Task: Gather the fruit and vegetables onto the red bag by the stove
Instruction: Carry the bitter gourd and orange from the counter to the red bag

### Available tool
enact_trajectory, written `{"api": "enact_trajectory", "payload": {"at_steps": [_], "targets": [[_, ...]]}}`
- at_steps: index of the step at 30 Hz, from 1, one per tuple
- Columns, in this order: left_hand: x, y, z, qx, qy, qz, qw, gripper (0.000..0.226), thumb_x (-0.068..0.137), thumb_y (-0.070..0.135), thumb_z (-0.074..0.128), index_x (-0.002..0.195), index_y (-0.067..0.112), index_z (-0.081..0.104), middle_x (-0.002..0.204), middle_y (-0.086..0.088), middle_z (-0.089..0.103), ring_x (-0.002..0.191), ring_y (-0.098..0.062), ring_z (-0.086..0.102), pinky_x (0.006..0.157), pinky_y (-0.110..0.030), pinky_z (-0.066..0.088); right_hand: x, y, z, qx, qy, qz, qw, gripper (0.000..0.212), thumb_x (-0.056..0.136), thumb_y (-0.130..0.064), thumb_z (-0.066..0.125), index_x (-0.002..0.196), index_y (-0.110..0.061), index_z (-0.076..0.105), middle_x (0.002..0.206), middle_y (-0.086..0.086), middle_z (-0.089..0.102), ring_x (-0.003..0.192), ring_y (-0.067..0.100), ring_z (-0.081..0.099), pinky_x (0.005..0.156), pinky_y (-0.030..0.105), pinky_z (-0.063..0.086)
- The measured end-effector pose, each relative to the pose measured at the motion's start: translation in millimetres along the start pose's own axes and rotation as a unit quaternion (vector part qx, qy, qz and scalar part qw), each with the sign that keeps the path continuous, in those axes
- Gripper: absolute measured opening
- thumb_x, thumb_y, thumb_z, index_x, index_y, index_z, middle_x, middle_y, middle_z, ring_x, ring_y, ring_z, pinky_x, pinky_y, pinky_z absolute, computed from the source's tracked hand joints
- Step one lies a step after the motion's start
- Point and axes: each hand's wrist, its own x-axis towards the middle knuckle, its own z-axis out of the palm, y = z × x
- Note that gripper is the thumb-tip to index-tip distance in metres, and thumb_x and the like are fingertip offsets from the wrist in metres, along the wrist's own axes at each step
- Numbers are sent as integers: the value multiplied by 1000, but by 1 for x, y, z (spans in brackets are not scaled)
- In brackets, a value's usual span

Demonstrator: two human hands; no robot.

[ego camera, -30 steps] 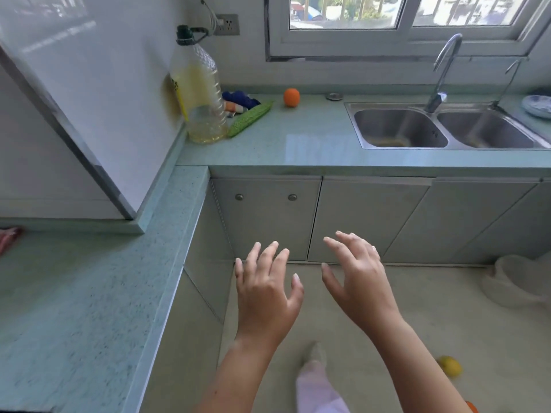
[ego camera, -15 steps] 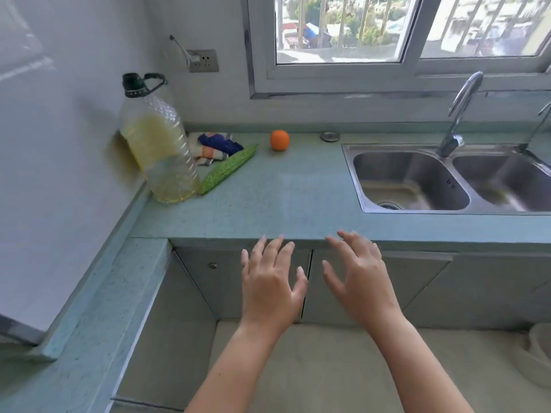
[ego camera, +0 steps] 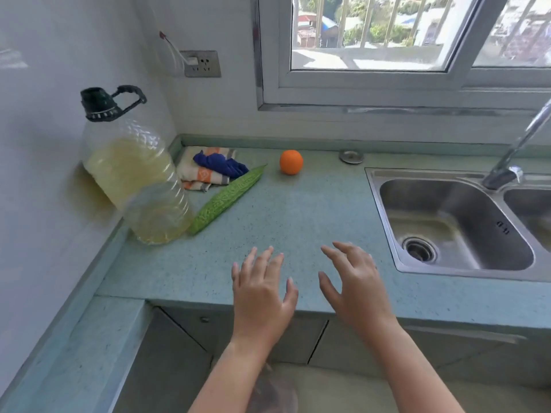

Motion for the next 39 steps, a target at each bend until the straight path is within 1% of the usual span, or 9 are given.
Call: {"api": "enact_trajectory", "payload": {"at_steps": [5,15,18,21,24,29,32,34,39], "targets": [[82,-38,16,-7,-11,-21,1000,47,80,35,41,111,9,63,119,-11,62,116,-35,53,94,-60,36,88,6,39,5,-29,-17,999,40,78,-18,67,115,-8,58,115,19,59,109,40,53,87,62,43],[203,-107,44,0,-17,-59,998,48,78,34,40,110,8,64,118,-13,62,114,-36,54,94,-63,33,215,23,110,-4,-56,-32,998,40,75,-15,70,113,-6,60,111,20,61,105,40,55,85,58,46],[226,-125,56,8,-41,-64,997,49,77,35,40,110,7,64,117,-14,63,112,-37,55,91,-63,37,238,29,127,-5,-61,-28,998,39,77,-18,67,113,-5,60,111,20,61,104,40,55,85,58,46],[245,-141,67,5,-75,-82,994,53,76,38,39,111,7,63,119,-14,62,114,-37,54,92,-62,40,259,35,144,-5,-74,-23,997,42,75,-14,71,114,-5,59,112,20,60,107,39,54,86,57,45],[263,-154,78,4,-95,-98,991,55,77,40,38,114,8,62,122,-14,60,118,-35,50,96,-60,35,279,43,159,-7,-84,-20,996,43,75,-13,72,115,-4,59,114,20,60,107,40,54,87,54,46],[286,-173,102,20,-106,-95,990,49,75,33,53,117,8,60,125,-13,58,119,-34,49,98,-58,34,311,60,185,-10,-98,-1,995,45,73,-10,72,115,-3,59,115,22,58,107,42,53,87,52,44],[294,-180,112,19,-141,-110,984,54,84,37,47,133,13,46,142,-8,42,134,-28,30,110,-53,20,327,70,197,-11,-106,12,994,47,71,-8,73,116,-2,57,115,25,57,105,44,53,85,51,44],[296,-185,117,20,-160,-113,980,56,89,38,46,140,17,36,148,-4,31,138,-23,18,112,-49,10,337,79,202,-17,-105,24,994,47,73,-9,71,117,-3,55,116,25,55,105,44,52,84,50,44],[300,-191,126,22,-186,-121,975,58,90,41,45,142,20,30,150,-2,28,139,-21,16,113,-48,11,357,93,217,-43,-112,38,992,50,77,-15,69,122,-4,53,122,25,52,112,43,47,90,51,40]]}}
